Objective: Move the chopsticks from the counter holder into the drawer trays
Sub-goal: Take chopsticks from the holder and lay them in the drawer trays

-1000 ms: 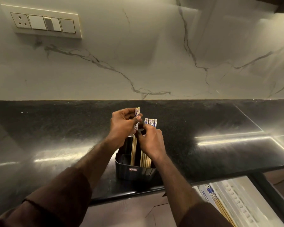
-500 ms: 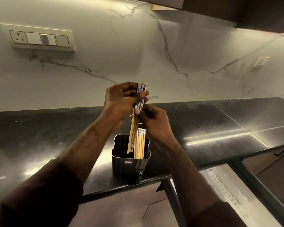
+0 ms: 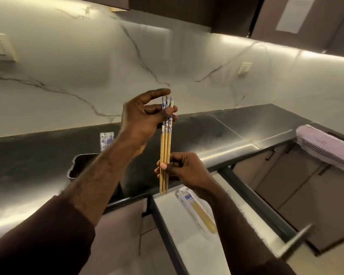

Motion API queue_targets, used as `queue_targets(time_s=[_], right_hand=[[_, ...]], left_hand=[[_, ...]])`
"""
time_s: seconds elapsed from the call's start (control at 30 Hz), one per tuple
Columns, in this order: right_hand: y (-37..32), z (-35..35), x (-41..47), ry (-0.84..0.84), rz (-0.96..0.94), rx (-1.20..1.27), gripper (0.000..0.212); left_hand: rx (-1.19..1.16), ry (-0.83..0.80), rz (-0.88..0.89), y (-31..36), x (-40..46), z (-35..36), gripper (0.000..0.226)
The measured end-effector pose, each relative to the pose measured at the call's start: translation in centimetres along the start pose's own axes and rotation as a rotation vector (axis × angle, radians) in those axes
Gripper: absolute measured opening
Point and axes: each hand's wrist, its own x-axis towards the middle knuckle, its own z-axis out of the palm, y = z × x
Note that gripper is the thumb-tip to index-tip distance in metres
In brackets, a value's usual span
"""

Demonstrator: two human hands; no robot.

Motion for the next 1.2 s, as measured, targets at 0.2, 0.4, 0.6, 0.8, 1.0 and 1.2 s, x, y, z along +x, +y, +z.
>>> queue_targets(time_s=[0.2,0.4,0.6,0.8,1.0,1.2], right_hand=[[3.1,-9.9,-9.7,0.101,0.089,-0.073,0.017],[5.4,-18.3,-15.6,0.173,0.125,-0.103,0.013],[9.2,-23.9,-16.7,0.197,0.139,-0.072,0.011],[14.1,-27.8,-14.1,0.156,0.222,-0.100,0.010],[19.8,-29.9,-8.8,0.141,0.396,-0.048,0.015],[27.1,-30.1,-3.6,0.055,0.634,-0.041,0.012]], left_hand=[[-0.022,-0.031,-0.010,-1.4,-4.7,12.5,0.041],[0.006,-0.060,-0.009,-2.6,-6.8,22.6,0.035],[0.065,-0.083,-0.012,-5.5,-6.0,28.3,0.031],[0.088,-0.053,-0.077,-11.8,-3.3,31.1,0.033],[0.219,0.008,-0.192,-20.5,0.8,31.7,0.041],[0.431,-0.017,-0.452,-30.3,1.6,29.8,0.082]])
